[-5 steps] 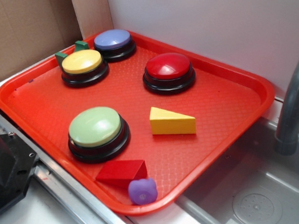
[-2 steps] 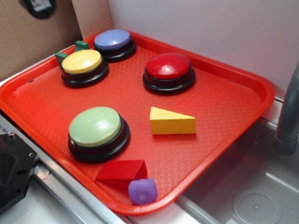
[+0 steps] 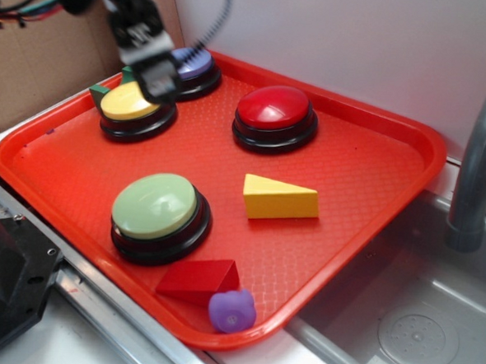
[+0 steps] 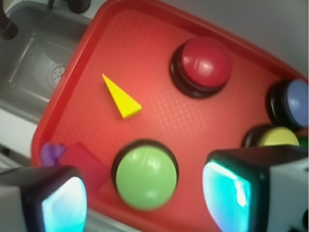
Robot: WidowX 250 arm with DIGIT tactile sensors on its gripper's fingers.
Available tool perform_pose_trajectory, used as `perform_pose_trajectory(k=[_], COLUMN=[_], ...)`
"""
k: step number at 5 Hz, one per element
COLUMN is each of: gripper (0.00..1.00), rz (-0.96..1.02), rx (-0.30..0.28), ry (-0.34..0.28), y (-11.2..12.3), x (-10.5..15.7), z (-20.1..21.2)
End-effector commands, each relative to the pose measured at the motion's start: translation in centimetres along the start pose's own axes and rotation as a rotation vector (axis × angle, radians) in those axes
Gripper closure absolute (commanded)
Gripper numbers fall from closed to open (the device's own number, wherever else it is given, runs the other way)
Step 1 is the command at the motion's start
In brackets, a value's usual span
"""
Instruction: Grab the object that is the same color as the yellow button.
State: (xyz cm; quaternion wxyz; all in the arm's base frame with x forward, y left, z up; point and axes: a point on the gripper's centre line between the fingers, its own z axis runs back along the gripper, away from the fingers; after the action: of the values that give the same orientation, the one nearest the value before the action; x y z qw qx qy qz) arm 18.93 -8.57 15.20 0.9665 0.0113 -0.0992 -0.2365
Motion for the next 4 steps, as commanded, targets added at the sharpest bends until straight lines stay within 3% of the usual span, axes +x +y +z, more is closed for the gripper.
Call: perform_pose_trajectory(k=[1, 2, 4], gripper=[0.0, 0.0, 0.0], rz=[-0.14, -0.172, -0.166], rx=[-0.049, -0.09, -0.107], ry=[-0.035, -0.013, 0.054], y=[-2.5, -2.9, -2.5], x=[2.8, 3.6, 4.3], z=[-5.4, -8.5, -12.4])
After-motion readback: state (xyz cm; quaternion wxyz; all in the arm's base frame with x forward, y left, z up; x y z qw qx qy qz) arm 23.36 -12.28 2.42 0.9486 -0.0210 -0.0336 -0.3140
